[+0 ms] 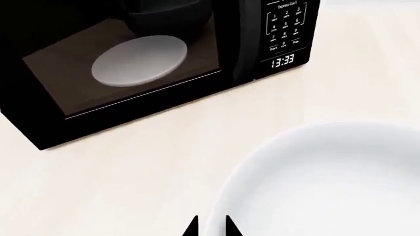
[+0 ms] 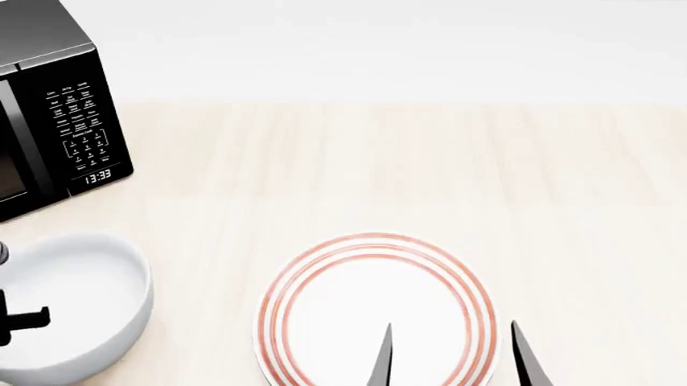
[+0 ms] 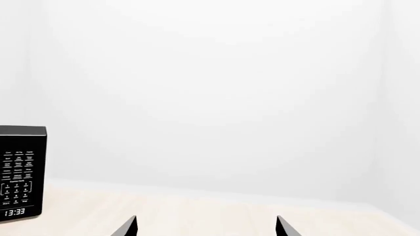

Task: Pick up the white bowl and put it on the plate.

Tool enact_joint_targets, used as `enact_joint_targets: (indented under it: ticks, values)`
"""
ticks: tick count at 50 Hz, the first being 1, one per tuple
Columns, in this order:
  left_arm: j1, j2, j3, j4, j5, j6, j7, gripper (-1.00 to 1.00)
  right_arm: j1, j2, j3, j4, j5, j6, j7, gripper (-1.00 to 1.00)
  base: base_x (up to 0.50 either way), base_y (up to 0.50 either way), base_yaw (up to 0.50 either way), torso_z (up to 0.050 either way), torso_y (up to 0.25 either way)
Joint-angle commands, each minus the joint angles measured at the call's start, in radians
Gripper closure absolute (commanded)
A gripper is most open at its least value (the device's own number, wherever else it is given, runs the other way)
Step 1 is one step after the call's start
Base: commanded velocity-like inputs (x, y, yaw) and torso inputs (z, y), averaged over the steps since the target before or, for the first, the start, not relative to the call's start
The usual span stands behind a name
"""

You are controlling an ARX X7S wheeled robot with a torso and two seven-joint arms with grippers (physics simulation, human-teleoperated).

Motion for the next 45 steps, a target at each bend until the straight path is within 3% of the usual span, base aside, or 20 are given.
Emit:
enact_joint_targets:
  ticks: [1,16,45]
  values:
    - [-0.033,0.013,-0.043,-0.102,-0.007,0.078,0.005,1.0,0.007,-0.018,0.021,0.013,-0.025,-0.001,-0.017,-1.0,0.0,0.0,0.0,0.0,0.0]
    - [0.037,0.091,-0.104,0.27,-0.032,-0.127,-0.005,1.0,0.009,-0.015,0.014,0.01,-0.025,-0.001,-0.013,-1.0,0.0,0.0,0.0,0.0,0.0]
    - [-0.084,0.116,-0.08,0.416,-0.087,-0.279,0.019,1.0,0.01,-0.007,0.009,0.011,-0.023,-0.004,-0.005,-1.0,0.0,0.0,0.0,0.0,0.0]
